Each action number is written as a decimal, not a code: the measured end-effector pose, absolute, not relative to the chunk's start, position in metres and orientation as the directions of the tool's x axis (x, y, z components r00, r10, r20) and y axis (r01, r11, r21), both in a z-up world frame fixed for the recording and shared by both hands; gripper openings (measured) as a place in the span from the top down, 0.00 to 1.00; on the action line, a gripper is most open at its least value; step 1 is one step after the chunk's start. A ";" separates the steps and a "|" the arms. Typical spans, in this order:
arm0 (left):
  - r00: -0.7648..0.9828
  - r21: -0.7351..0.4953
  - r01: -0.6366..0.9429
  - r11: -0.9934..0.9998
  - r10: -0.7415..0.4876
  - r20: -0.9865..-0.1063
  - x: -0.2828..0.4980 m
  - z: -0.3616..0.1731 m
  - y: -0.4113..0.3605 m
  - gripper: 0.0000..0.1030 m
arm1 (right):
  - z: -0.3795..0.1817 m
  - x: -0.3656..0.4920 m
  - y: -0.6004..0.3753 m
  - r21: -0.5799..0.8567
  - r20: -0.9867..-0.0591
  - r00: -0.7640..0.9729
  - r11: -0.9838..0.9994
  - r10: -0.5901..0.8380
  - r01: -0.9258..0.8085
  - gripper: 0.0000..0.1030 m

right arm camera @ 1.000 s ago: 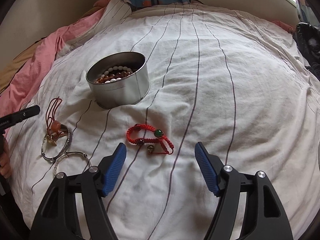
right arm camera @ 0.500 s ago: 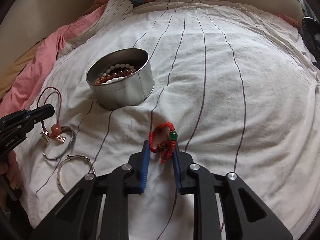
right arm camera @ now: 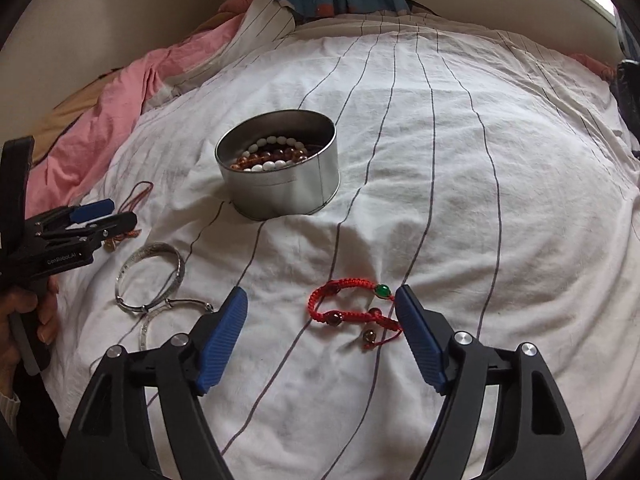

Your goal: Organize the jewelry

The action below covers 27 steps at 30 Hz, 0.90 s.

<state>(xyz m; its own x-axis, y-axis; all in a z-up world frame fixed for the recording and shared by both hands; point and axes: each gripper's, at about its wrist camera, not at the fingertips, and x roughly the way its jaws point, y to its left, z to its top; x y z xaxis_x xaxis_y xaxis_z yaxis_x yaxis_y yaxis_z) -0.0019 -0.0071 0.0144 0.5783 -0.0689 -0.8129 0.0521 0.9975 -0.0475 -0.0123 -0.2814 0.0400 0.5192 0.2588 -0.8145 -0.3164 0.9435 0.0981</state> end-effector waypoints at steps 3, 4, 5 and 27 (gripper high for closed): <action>0.565 -0.080 0.066 0.995 -0.103 -0.818 0.000 0.010 -0.006 0.48 | 0.026 -0.008 -0.279 0.039 -0.852 0.488 0.954 0.187 -0.298 0.55; 0.566 -0.086 0.074 0.994 -0.113 -0.816 -0.001 0.010 -0.007 0.68 | 0.029 -0.008 -0.281 0.073 -0.848 0.483 0.952 0.216 -0.298 0.65; 0.569 -0.098 0.084 0.992 -0.129 -0.812 -0.003 0.012 -0.007 0.76 | 0.033 -0.010 -0.284 0.110 -0.838 0.483 0.946 0.254 -0.306 0.87; 0.563 -0.069 0.117 0.991 -0.123 -0.817 -0.006 0.009 -0.017 0.70 | 0.024 -0.008 -0.254 0.068 -0.850 0.462 0.923 0.253 -0.379 0.76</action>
